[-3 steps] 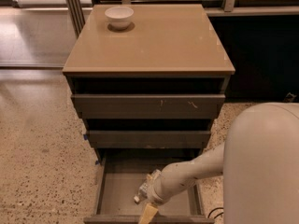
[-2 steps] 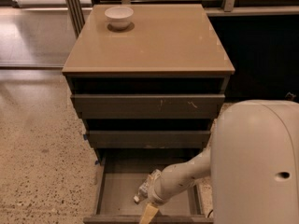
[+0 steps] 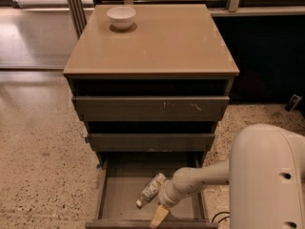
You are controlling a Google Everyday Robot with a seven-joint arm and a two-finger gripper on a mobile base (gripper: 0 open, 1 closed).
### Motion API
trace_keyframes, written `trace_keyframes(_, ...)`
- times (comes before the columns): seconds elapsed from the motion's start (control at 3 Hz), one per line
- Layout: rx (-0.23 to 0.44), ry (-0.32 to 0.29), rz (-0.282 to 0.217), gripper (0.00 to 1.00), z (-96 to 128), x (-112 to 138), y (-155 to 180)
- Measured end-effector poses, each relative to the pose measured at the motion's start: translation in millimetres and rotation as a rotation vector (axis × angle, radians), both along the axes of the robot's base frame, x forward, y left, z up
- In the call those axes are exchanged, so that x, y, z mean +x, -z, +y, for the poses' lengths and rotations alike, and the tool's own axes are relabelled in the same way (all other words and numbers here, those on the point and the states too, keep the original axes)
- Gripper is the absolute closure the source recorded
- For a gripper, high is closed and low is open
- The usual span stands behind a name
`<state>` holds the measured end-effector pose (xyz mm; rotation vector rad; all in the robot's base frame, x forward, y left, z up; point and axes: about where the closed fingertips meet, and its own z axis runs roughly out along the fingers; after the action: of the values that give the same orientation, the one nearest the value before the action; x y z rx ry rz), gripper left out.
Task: Pick blue plastic bottle from bottom drawer and place on counter
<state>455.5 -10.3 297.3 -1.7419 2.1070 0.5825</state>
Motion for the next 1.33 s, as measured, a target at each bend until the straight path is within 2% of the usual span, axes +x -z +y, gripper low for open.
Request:
trace_keyframes(0.33, 0.000, 0.000, 0.000, 0.00, 0.0, 0.1, 0.1)
trace_keyframes(0.67, -0.002, -0.061, -0.015, 0.00, 11.1, 26.0, 24.1)
trace_keyframes(1.0, 0.026, -0.098, -0.030, 0.00, 18.9, 58.8, 54.6)
trace_keyframes(1.33, 0.061, -0.092, -0.034, 0.00, 14.9, 83.4, 83.0)
